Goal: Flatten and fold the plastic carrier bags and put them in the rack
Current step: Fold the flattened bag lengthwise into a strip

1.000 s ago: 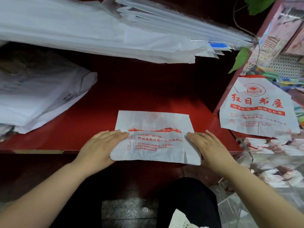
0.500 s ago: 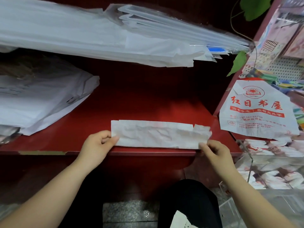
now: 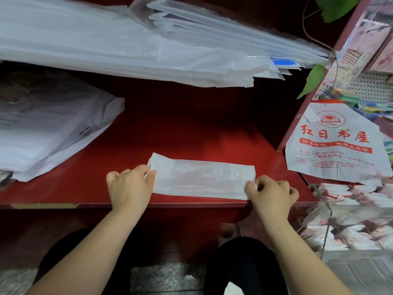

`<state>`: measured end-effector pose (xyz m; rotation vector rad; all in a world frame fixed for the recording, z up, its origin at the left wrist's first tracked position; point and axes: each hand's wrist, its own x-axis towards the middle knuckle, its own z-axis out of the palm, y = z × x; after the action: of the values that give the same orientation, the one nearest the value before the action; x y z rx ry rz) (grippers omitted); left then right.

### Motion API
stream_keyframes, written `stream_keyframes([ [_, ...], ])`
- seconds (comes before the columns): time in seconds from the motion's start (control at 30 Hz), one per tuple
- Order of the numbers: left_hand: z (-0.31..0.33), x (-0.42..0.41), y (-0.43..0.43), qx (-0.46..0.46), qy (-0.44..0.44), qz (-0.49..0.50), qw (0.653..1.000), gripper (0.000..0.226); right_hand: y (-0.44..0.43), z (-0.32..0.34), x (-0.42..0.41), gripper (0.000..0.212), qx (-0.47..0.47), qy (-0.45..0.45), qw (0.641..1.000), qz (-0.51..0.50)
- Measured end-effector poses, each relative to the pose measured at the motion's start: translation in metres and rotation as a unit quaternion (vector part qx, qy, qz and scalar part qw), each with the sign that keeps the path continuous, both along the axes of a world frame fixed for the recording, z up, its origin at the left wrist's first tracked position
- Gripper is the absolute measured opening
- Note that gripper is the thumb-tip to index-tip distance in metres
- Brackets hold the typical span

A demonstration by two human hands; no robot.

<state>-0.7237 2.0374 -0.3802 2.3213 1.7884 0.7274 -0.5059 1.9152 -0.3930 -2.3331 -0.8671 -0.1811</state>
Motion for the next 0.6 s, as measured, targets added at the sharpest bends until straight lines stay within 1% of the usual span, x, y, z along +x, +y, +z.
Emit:
stream_keyframes([
  [0.1,0.001,0.0,0.002,-0.007,0.017,-0.005,1.0,0.036,0.002,0.004,-0.001,0.022,-0.047,-0.01,0.999,-0.006],
  [0.2,0.0,0.0,-0.001,-0.013,-0.009,-0.017,1.0,0.054,0.003,0.009,0.001,0.022,-0.071,0.004,0.997,-0.008],
  [0.23,0.0,0.0,0.0,0.001,-0.014,-0.025,1.0,0.06,0.004,0.009,0.002,0.022,-0.073,0.01,0.997,-0.007],
  [0.27,0.0,0.0,0.001,0.02,-0.003,-0.047,0.999,0.066,0.004,0.011,0.002,0.021,-0.075,0.016,0.997,-0.008],
  [0.33,-0.001,0.002,0.007,0.039,0.047,-0.138,0.989,0.073,0.005,0.014,0.002,0.018,-0.092,0.023,0.995,-0.007],
  [0.37,0.0,0.002,0.011,0.034,0.072,-0.195,0.977,0.071,0.006,0.014,0.002,0.023,-0.106,0.025,0.994,-0.005],
  [0.4,0.001,0.003,0.015,0.016,0.092,-0.244,0.965,0.067,0.007,0.016,0.001,0.032,-0.115,0.029,0.993,0.004],
  [0.43,0.002,0.003,0.018,-0.016,0.105,-0.277,0.955,0.062,0.007,0.018,0.001,0.042,-0.114,0.029,0.993,0.017],
  [0.5,0.004,0.004,0.022,-0.086,0.135,-0.299,0.941,0.055,0.008,0.019,0.003,0.053,-0.114,0.014,0.992,0.042],
  [0.53,0.004,0.004,0.023,-0.103,0.156,-0.302,0.935,0.056,0.01,0.02,0.003,0.055,-0.122,-0.002,0.991,0.056],
  [0.6,0.004,0.005,0.021,-0.107,0.187,-0.303,0.929,0.071,0.019,0.02,-0.006,0.055,-0.142,-0.049,0.984,0.093],
])
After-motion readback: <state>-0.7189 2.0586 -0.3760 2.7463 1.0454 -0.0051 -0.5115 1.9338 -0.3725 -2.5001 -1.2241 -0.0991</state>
